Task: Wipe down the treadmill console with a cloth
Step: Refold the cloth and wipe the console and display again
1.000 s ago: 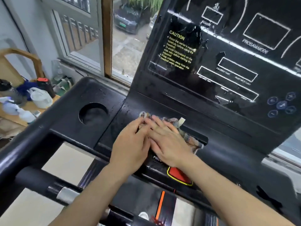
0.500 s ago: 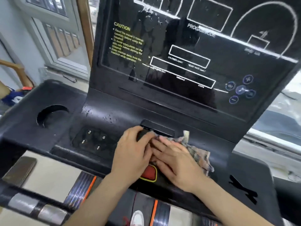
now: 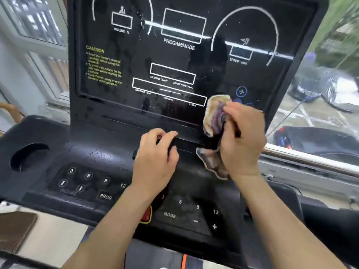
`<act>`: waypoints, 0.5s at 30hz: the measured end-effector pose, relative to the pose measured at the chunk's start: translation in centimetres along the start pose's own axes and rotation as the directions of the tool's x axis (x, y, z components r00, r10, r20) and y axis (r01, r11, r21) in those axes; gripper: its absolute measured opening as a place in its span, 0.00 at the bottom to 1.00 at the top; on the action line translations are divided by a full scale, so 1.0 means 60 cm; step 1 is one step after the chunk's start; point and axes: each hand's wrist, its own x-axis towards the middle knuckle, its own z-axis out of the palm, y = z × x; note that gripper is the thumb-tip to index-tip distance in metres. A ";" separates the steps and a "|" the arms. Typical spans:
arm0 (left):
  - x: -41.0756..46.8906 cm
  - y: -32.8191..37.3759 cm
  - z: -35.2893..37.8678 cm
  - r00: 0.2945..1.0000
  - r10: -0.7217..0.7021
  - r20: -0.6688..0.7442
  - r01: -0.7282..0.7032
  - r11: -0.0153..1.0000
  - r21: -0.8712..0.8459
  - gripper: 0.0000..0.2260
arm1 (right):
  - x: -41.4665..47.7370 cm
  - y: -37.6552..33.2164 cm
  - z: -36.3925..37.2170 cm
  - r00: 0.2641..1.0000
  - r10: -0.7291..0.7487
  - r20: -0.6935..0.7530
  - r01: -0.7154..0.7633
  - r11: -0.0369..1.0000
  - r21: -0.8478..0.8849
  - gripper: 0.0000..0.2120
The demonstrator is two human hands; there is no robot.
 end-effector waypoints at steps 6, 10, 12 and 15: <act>0.072 0.027 -0.012 0.998 -0.007 -0.056 0.002 0.996 -0.088 0.13 | 0.066 0.006 0.091 0.847 -0.229 0.479 0.416 0.847 -0.330 0.24; 0.130 0.018 -0.041 0.984 -0.109 -0.143 0.097 0.991 -0.088 0.11 | 0.008 -0.002 0.122 0.537 -0.410 0.737 0.701 0.703 -0.119 0.23; 0.156 0.009 -0.056 0.980 -0.093 -0.177 0.081 0.994 -0.070 0.13 | 0.035 0.009 0.119 0.381 -0.514 0.768 0.802 0.597 0.002 0.22; 0.197 -0.015 -0.073 0.974 -0.021 -0.226 0.025 1.000 0.012 0.17 | 0.150 0.022 0.122 0.476 -0.534 0.699 0.804 0.585 -0.101 0.22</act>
